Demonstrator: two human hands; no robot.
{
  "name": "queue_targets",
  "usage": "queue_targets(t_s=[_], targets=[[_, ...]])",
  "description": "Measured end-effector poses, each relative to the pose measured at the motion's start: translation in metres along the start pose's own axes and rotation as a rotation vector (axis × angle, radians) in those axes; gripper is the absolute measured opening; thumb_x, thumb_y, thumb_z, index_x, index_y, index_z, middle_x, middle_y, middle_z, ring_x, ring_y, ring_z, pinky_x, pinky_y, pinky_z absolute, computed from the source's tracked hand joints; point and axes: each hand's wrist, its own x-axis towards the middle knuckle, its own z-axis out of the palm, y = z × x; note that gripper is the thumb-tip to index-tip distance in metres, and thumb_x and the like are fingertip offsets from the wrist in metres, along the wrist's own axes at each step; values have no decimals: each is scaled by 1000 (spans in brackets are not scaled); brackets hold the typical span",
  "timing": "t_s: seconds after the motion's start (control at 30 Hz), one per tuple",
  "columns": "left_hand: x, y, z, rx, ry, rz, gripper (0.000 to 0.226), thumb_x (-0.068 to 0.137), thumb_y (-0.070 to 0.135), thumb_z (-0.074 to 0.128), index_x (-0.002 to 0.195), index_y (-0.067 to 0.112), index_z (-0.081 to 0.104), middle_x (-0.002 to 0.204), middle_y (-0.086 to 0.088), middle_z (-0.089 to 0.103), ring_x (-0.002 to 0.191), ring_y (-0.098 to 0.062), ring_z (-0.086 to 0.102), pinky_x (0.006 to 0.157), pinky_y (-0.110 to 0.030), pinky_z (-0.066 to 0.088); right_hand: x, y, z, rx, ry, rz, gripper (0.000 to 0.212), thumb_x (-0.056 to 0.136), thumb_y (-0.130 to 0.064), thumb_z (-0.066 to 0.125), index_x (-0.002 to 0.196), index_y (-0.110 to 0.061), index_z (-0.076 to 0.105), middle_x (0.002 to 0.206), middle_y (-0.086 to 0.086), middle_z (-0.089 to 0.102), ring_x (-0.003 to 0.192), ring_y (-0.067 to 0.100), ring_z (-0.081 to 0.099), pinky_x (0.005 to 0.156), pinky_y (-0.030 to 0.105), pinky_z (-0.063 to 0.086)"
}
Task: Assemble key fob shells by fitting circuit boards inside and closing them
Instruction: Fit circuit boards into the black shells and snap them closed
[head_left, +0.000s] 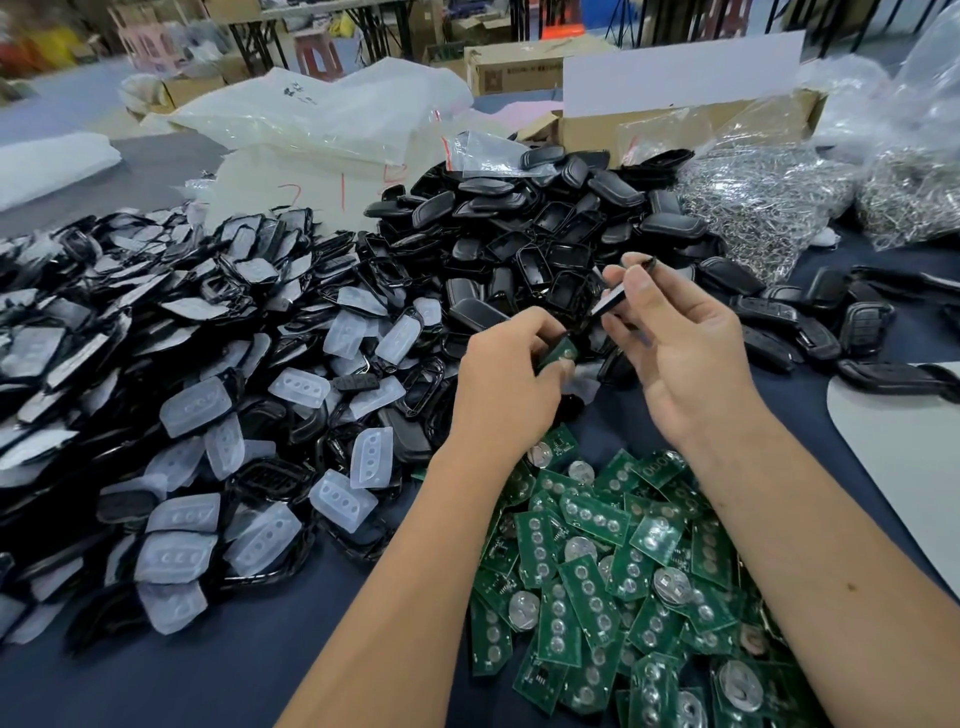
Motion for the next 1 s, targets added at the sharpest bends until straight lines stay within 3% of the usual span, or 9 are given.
queue_targets(t_s=[0.1, 0.17, 0.27, 0.37, 0.47, 0.57, 0.7, 1.0], targets=[[3, 0, -8, -175, 100, -111, 9, 90, 18, 77, 90, 22, 69, 70, 13, 66, 62, 0, 60, 60, -14, 47, 0, 0, -1, 29, -44, 20, 40, 74, -28, 78, 111, -14, 75, 108, 7, 67, 100, 18, 60, 88, 27, 55], [7, -1, -13, -363, 130, -261, 12, 91, 20, 78, 89, 17, 67, 83, 3, 73, 70, -8, 66, 61, -21, 54, 1, 2, -2, 21, -87, 38, 40, 75, -23, 77, 113, -11, 74, 107, 8, 68, 97, 17, 63, 90, 29, 56], [8, -1, -20, -683, 124, -426, 26, 89, 12, 81, 80, 11, 56, 85, -7, 66, 68, -17, 64, 57, -21, 54, 0, 4, -2, -5, -174, 57, 41, 76, -19, 76, 115, -7, 73, 104, 6, 74, 97, 16, 69, 94, 30, 58], [6, 3, -25, -852, 159, -495, 24, 87, 5, 81, 90, 8, 58, 96, -10, 63, 68, -17, 68, 61, -24, 58, -2, 5, -1, -8, -277, 86, 40, 76, -17, 76, 114, -5, 73, 102, 7, 78, 98, 18, 72, 92, 30, 58], [7, 4, -26, -870, 156, -538, 21, 90, 1, 75, 106, 5, 63, 109, -17, 67, 76, -18, 71, 61, -25, 59, -3, 6, -1, -23, -330, 121, 38, 77, -15, 76, 114, -4, 73, 103, 11, 78, 98, 20, 73, 90, 30, 59], [7, 6, -27, -877, 113, -554, 13, 92, -5, 65, 100, 5, 70, 114, -22, 70, 85, -24, 71, 61, -25, 60, -3, 6, -1, -16, -344, 138, 37, 78, -13, 76, 113, -3, 74, 103, 12, 78, 95, 19, 75, 86, 28, 60], [7, 5, -27, -904, 99, -546, 22, 91, -7, 65, 103, 10, 75, 112, -19, 73, 80, -21, 74, 63, -27, 60, -3, 7, -1, -13, -351, 146, 35, 78, -12, 76, 111, -2, 74, 103, 13, 78, 95, 20, 75, 85, 29, 60], [6, 3, -25, -908, 67, -538, 27, 91, -6, 66, 108, 14, 73, 127, -25, 66, 103, -36, 70, 64, -28, 60, -3, 7, -1, -79, -291, 163, 34, 69, -21, 83, 100, -8, 80, 100, 13, 77, 91, 19, 72, 81, 26, 60]])
